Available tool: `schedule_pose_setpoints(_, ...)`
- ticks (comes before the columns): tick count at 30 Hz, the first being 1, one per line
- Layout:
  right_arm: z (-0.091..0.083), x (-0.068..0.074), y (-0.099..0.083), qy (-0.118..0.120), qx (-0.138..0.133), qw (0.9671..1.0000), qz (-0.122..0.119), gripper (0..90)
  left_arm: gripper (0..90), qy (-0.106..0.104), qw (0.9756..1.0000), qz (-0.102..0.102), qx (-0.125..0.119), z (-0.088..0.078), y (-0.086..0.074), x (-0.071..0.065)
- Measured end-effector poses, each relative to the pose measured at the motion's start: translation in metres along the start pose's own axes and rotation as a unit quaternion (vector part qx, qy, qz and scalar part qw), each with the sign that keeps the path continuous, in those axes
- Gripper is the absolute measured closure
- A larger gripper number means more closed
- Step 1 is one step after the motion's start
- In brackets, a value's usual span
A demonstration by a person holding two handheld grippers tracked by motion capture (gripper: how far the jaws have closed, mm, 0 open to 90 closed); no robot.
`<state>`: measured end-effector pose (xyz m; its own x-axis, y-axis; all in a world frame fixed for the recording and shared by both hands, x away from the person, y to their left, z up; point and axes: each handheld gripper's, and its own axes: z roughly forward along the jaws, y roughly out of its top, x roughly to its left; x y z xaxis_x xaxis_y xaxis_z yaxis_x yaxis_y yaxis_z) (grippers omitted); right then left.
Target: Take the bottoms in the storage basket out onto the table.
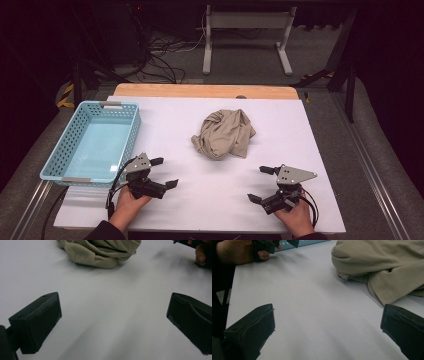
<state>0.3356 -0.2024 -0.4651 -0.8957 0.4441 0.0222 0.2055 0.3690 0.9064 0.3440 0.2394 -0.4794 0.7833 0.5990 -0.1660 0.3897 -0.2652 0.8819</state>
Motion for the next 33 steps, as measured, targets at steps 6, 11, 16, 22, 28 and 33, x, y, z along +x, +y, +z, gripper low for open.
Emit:
schedule_pose_setpoints(6,0.0004,-0.0001,0.0001,0.001,0.0,1.0,0.0,0.2,0.4,-0.003,1.0,-0.001,0.001,0.0004,-0.0002,0.0002)
schedule_pose_setpoints(11,0.0002,-0.0002,0.0,0.002,0.0,1.0,0.0,0.2,0.4,-0.003,1.0,0.0,0.001,0.0006,-0.0001,-0.0002)
schedule_pose_setpoints(16,0.0004,-0.0001,0.0001,0.002,0.001,1.0,0.0,0.2,0.4,-0.004,1.0,-0.001,0.0,0.0002,-0.0002,0.0001)
schedule_pose_setpoints(22,0.0002,-0.0002,0.0001,0.002,0.0,1.0,0.0,0.2,0.8,-0.004,1.0,-0.002,0.001,0.0002,-0.0002,0.0)
schedule_pose_setpoints(28,-0.0002,-0.0002,-0.0001,0.002,-0.001,1.0,0.0,0.2,1.4,-0.004,1.0,-0.007,0.003,0.0,0.0002,0.0005)
schedule_pose_setpoints(33,-0.0004,-0.0004,-0.0001,0.001,-0.001,1.0,0.0,0.2,1.4,-0.001,0.9999,-0.011,0.003,-0.0001,0.0004,0.0006)
